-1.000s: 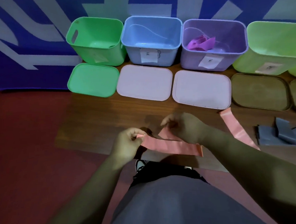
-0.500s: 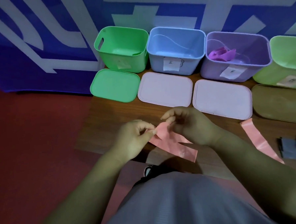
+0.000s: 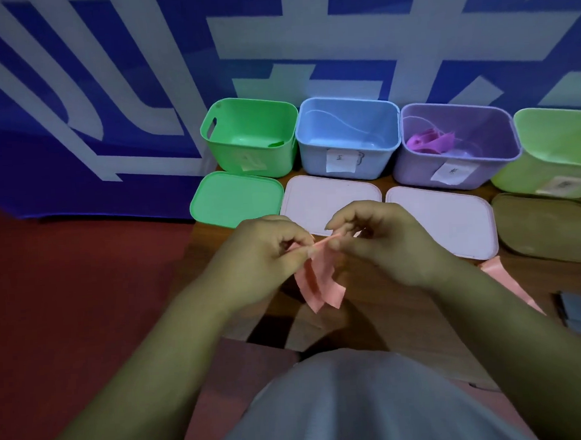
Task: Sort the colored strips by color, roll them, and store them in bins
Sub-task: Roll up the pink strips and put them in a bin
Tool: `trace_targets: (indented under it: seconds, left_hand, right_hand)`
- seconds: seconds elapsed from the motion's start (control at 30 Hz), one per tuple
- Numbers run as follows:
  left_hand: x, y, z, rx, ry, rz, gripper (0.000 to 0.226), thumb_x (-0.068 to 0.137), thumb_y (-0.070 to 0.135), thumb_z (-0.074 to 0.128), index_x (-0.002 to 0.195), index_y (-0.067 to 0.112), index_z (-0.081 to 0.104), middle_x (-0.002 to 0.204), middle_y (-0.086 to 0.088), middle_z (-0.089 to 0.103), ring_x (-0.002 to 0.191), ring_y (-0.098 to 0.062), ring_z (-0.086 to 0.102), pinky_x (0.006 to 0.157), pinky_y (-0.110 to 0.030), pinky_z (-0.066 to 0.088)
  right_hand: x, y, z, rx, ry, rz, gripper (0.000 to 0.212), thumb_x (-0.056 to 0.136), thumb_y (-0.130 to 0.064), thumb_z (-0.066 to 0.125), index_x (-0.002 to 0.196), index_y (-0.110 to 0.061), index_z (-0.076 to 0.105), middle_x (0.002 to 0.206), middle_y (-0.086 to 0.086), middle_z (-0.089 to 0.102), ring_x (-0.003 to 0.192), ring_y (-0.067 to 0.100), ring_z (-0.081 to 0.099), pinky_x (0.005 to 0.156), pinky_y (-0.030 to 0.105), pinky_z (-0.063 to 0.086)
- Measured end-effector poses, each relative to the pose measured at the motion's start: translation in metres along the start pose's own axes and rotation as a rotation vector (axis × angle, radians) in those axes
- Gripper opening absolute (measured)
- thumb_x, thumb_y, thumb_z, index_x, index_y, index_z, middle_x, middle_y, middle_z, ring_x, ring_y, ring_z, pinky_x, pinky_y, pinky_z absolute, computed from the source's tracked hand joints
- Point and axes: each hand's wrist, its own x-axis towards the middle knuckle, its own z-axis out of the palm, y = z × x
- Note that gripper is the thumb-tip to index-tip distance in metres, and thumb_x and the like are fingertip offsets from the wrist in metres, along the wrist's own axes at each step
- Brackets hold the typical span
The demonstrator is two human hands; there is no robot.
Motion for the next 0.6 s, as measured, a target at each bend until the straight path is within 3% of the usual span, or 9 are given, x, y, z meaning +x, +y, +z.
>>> trace_targets:
  seconds: [0.1,0.2,0.27,0.3,0.4,0.53,0.6]
  left_hand:
    - [0.005,0.006,-0.012,-0.055,-0.001,-0.019,0.007,0.084,0.019,0.078,0.089,0.025,0.079,0.072,0.024,0.062,0.063,0.002,0.053,0.061,-0.011,0.036]
    - [0.011,0.007,-0.022,-0.137,-0.051,-0.028,0.012,0.085,0.021,0.077,0.092,0.030,0.078,0.078,0.012,0.069,0.067,-0.008,0.058,0.065,-0.028,0.048]
    - [0.016,0.009,-0.030,-0.203,-0.099,-0.045,0.022,0.085,0.019,0.071,0.100,0.034,0.076,0.089,-0.001,0.073,0.082,-0.028,0.066,0.078,-0.047,0.056]
    - [0.018,0.011,-0.034,-0.236,-0.110,-0.043,0.026,0.086,0.014,0.069,0.103,0.033,0.075,0.094,-0.003,0.074,0.088,-0.030,0.067,0.085,-0.051,0.056]
    - [0.025,0.016,-0.040,-0.314,-0.097,-0.057,0.034,0.091,-0.003,0.063,0.113,0.023,0.068,0.093,-0.006,0.073,0.089,-0.032,0.068,0.088,-0.049,0.053]
    - [0.034,0.022,-0.038,-0.310,-0.068,-0.067,0.032,0.094,-0.001,0.060,0.112,0.025,0.066,0.082,-0.005,0.074,0.075,-0.026,0.065,0.074,-0.035,0.052]
    - [0.037,0.026,-0.036,-0.329,-0.069,-0.075,0.031,0.094,0.002,0.061,0.110,0.028,0.065,0.084,-0.005,0.076,0.081,-0.034,0.067,0.080,-0.045,0.054]
  right_hand:
    - [0.001,-0.012,-0.004,-0.038,0.009,-0.057,0.007,0.083,-0.007,0.075,0.085,-0.012,0.071,0.080,0.009,0.070,0.072,0.027,0.064,0.069,0.039,0.053]
    - [0.000,-0.023,-0.007,-0.048,0.043,-0.082,0.007,0.082,-0.010,0.077,0.084,-0.015,0.072,0.081,0.006,0.072,0.077,0.032,0.065,0.073,0.046,0.053]
    - [0.000,-0.031,-0.008,-0.073,0.070,-0.073,0.007,0.081,-0.015,0.079,0.083,-0.020,0.073,0.081,0.004,0.073,0.076,0.032,0.066,0.072,0.047,0.054]
    - [0.000,-0.035,-0.009,-0.087,0.083,-0.063,0.007,0.080,-0.017,0.080,0.082,-0.022,0.074,0.081,0.002,0.074,0.076,0.030,0.067,0.072,0.047,0.055]
    - [-0.002,-0.045,-0.013,-0.111,0.080,-0.044,0.007,0.079,-0.020,0.080,0.083,-0.023,0.076,0.082,-0.003,0.074,0.077,0.023,0.068,0.074,0.043,0.056]
    - [-0.001,-0.053,-0.015,-0.087,0.033,-0.044,0.006,0.080,-0.017,0.079,0.084,-0.020,0.076,0.081,0.000,0.074,0.075,0.032,0.067,0.071,0.047,0.056]
    - [0.001,-0.053,-0.014,-0.084,0.054,-0.057,0.006,0.080,-0.016,0.079,0.084,-0.019,0.076,0.082,-0.002,0.073,0.075,0.026,0.068,0.074,0.044,0.056]
